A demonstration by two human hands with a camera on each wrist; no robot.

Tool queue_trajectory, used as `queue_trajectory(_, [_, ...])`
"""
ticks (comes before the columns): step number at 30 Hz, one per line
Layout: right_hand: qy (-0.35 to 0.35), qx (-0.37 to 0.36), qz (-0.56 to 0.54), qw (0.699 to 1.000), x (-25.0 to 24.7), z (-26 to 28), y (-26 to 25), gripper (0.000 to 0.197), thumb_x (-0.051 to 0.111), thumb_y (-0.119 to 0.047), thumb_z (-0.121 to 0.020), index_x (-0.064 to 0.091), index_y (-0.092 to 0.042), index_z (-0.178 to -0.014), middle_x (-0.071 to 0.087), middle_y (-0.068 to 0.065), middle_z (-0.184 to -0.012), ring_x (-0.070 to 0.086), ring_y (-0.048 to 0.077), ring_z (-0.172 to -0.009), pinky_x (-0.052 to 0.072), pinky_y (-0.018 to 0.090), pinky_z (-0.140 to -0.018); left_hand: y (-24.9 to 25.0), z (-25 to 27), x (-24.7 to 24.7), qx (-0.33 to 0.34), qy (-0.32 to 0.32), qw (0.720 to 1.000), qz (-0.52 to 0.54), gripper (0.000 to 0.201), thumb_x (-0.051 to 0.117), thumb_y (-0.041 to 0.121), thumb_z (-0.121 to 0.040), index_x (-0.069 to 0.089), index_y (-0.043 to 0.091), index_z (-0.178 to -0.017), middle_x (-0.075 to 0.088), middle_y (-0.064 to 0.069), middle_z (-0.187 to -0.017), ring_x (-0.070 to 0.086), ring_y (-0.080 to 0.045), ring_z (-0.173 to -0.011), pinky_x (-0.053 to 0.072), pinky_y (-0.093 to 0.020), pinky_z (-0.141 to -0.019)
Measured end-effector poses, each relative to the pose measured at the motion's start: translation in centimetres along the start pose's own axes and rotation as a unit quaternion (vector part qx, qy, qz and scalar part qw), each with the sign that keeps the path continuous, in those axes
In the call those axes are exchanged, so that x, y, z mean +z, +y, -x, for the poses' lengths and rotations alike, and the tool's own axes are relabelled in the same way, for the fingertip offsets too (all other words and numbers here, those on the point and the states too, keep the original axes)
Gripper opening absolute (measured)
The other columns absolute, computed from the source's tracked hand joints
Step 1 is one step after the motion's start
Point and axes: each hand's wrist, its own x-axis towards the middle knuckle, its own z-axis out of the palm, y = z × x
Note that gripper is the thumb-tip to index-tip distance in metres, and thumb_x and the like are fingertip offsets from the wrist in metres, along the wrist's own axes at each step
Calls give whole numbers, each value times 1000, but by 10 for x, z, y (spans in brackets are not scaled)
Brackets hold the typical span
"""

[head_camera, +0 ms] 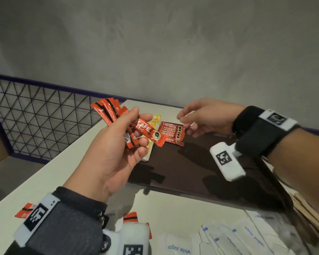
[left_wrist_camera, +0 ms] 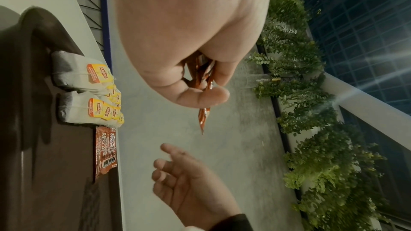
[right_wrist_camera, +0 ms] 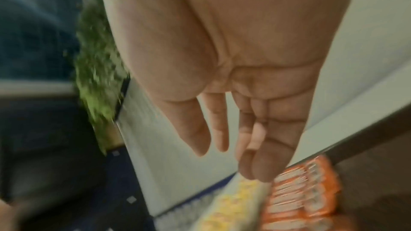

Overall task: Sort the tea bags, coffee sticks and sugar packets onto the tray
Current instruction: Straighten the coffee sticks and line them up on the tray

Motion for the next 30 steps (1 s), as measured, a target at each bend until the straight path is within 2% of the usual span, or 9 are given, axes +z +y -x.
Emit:
queue_trajectory(3, [38, 15, 146, 988, -1, -20, 18, 16, 71, -7, -92, 70, -8, -109, 69, 9, -83, 66, 17, -69, 63, 36, -73, 2, -1, -3, -2, 20, 999, 34, 33, 65, 36, -98, 81, 11, -84, 52, 2, -61, 48, -6, -49, 41, -15, -38])
queue_trajectory(5, [42, 31, 215, 975, -2, -34, 24, 12, 74, -7, -88, 72, -10, -100, 72, 9, -81, 67, 15, -65, 62, 30, -64, 3, -4, -6, 4, 25, 998, 53, 31, 65, 35, -98, 79, 10, -86, 50, 2, -64, 47, -5, -47, 40, -15, -37])
queue_trajectory(8, [50, 23, 265, 963, 0, -53, 25, 15, 79, -13, -85, 74, -12, -98, 77, 12, -91, 69, 14, -69, 58, 23, -57, 3, -9, -8, 9, 25, 997, 67, 30, 65, 35, -97, 79, 10, -86, 47, 3, -62, 46, -5, -47, 39, -15, -36])
queue_trajectory(12, [15, 38, 324, 945, 18, -66, 31, 26, 84, -32, -82, 71, -12, -92, 76, 7, -83, 75, 19, -73, 62, 29, -66, 0, -15, -9, 13, 29, 998, 57, 30, 66, 34, -97, 78, 9, -87, 45, 3, -61, 45, -5, -46, 38, -16, -35])
queue_trajectory(14, [14, 75, 312, 947, 27, -70, 36, 34, 86, -36, -80, 69, -9, -93, 76, 8, -80, 75, 22, -68, 63, 31, -66, -2, -16, -9, 13, 34, 998, 49, 30, 66, 34, -97, 79, 9, -88, 46, 3, -61, 46, -5, -46, 38, -16, -35])
queue_trajectory(19, [39, 102, 231, 967, 35, -76, 39, 28, 87, -19, -80, 63, -6, -85, 72, 12, -80, 70, 22, -62, 61, 30, -59, -4, -16, -9, 12, 37, 998, 46, 31, 65, 35, -97, 78, 9, -86, 49, 2, -60, 47, -6, -46, 38, -16, -36])
queue_trajectory(24, [49, 122, 200, 971, 32, -74, 42, 30, 86, -3, -77, 61, -6, -91, 72, 16, -81, 70, 28, -67, 65, 41, -74, -5, -15, -9, 15, 35, 998, 47, 30, 66, 35, -98, 79, 9, -90, 50, 1, -61, 48, -6, -48, 40, -17, -37])
queue_trajectory(27, [48, 126, 205, 969, 32, -73, 42, 33, 86, -2, -77, 63, -1, -101, 74, 18, -87, 70, 28, -70, 64, 42, -77, -6, -15, -9, 14, 35, 998, 47, 31, 66, 35, -98, 79, 8, -91, 53, -1, -64, 50, -7, -47, 41, -17, -38])
queue_trajectory(30, [34, 126, 223, 966, 31, -68, 41, 36, 85, -2, -79, 65, 2, -109, 76, 19, -97, 76, 30, -82, 64, 41, -78, -4, -15, -10, 14, 34, 998, 51, 31, 66, 34, -98, 79, 8, -90, 53, 0, -63, 50, -8, -47, 41, -17, -38])
